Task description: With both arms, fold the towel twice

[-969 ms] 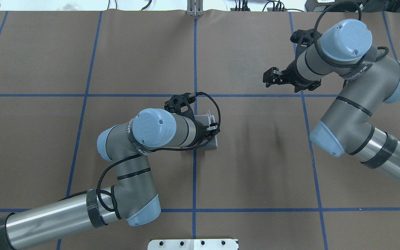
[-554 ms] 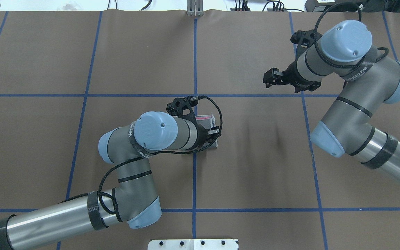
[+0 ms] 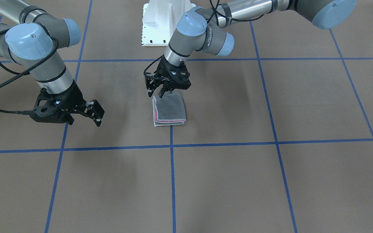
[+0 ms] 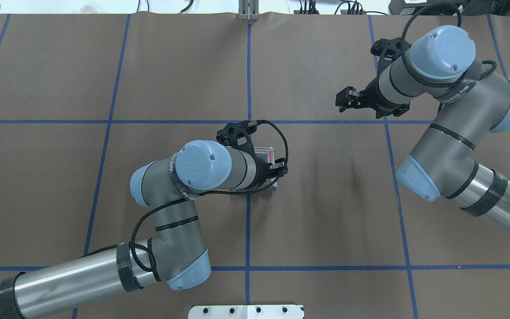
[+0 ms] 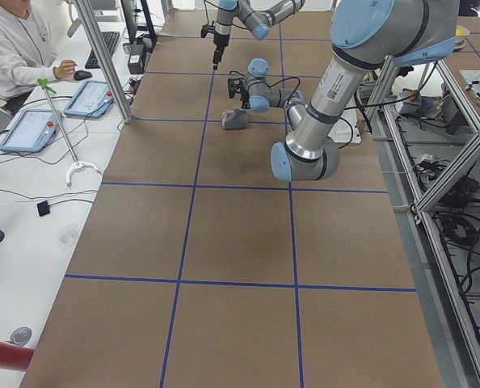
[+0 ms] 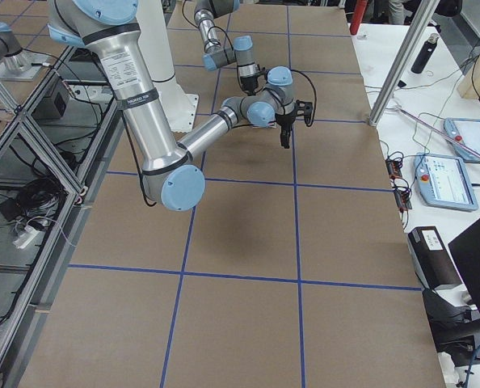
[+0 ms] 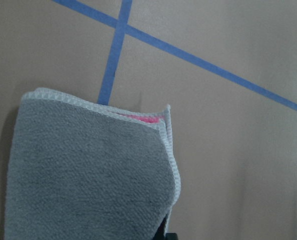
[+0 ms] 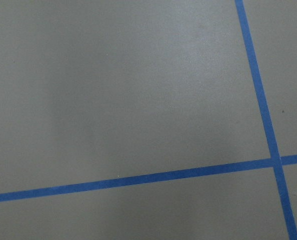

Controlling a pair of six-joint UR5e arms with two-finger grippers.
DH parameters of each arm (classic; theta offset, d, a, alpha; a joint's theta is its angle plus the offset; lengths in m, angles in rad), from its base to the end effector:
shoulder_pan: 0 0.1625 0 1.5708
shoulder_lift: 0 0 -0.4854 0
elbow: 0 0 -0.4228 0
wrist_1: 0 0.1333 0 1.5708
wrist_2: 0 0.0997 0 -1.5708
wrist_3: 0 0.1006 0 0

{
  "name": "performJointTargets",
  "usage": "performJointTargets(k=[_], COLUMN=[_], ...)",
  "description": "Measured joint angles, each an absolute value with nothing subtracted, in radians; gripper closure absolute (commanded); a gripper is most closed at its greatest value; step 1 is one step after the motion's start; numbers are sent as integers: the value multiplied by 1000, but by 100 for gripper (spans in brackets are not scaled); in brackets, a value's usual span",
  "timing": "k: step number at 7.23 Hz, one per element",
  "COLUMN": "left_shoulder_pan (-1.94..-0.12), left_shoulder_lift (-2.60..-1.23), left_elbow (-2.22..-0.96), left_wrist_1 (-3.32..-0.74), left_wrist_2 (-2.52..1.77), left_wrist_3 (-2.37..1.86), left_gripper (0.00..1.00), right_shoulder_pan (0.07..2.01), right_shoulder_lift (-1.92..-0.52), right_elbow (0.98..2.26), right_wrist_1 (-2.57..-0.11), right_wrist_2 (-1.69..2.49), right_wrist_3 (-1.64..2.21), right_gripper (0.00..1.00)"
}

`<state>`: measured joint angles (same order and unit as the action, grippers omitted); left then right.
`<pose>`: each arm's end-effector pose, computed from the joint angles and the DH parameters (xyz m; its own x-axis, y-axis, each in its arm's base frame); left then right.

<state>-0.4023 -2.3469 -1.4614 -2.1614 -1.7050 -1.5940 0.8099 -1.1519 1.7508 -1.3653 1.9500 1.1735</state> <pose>0.6872 -0.4227 0.1833 0.2774 -0.1430 -0.9501 0.2774 0.9587 -0.0633 -0.4015 -0.5610 0.3606 0.6302 0.1406 0.7636 -0.2657 0.9631 0.0420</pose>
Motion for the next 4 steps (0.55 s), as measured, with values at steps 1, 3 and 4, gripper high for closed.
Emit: performJointTargets(k=[1, 3, 4], left_shoulder_pan=[-412, -473, -533], left_shoulder_lift=[-2353, -2343, -2314], left_elbow=[-1463, -1477, -1506], left_wrist_1=[-2154, -2095, -2038], left_wrist_2=[-1708, -1775, -1848], left_wrist_3=[-1594, -1583, -1543], left_gripper=[0, 0, 0], right_shoulder_pan=[811, 841, 889], right_shoulder_lift=[-1152, -1158, -1178], right_elbow=[1750, 1746, 1746], right_wrist_1=[-1366, -1370, -1377], right_wrist_2=[1951, 1964, 1995], right_wrist_3=[1173, 1147, 1094], right_gripper=[0, 0, 0])
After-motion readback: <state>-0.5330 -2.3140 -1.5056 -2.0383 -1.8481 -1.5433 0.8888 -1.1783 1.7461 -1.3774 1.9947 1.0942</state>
